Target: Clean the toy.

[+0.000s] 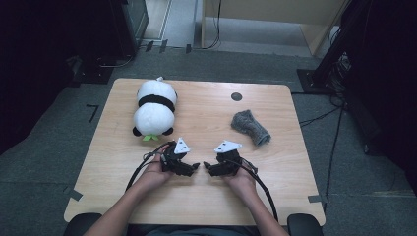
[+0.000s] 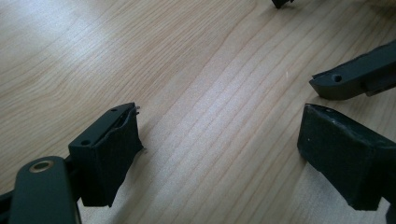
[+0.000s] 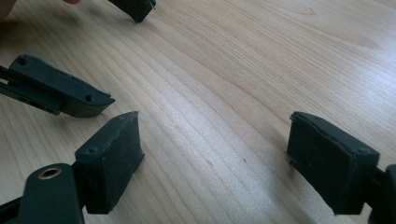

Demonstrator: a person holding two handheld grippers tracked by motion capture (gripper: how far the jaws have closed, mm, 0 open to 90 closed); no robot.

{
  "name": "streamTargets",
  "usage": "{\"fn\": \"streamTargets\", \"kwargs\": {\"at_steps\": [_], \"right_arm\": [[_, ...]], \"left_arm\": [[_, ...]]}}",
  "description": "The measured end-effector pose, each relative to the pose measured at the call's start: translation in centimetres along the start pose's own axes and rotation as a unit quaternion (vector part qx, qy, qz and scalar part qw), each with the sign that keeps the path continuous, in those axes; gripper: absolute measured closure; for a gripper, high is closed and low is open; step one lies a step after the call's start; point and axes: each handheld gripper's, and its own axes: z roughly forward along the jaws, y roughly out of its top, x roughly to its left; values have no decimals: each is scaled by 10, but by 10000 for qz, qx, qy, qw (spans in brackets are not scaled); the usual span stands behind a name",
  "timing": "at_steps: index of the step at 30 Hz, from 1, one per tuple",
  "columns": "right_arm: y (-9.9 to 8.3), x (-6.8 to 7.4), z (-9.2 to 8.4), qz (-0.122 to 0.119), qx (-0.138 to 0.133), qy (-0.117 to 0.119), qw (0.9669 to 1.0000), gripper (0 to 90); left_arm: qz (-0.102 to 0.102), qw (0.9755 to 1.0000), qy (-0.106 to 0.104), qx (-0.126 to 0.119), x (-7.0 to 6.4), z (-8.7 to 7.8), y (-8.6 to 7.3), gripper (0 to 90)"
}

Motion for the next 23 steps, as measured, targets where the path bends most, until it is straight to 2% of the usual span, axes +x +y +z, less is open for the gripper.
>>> {"fn": "streamTargets", "kwargs": {"at_steps": [23], "right_arm": [[0, -1, 1, 90, 55, -101, 9999, 111]], "left_arm": [[-3, 10000, -4, 0, 0, 0, 0, 127]]}}
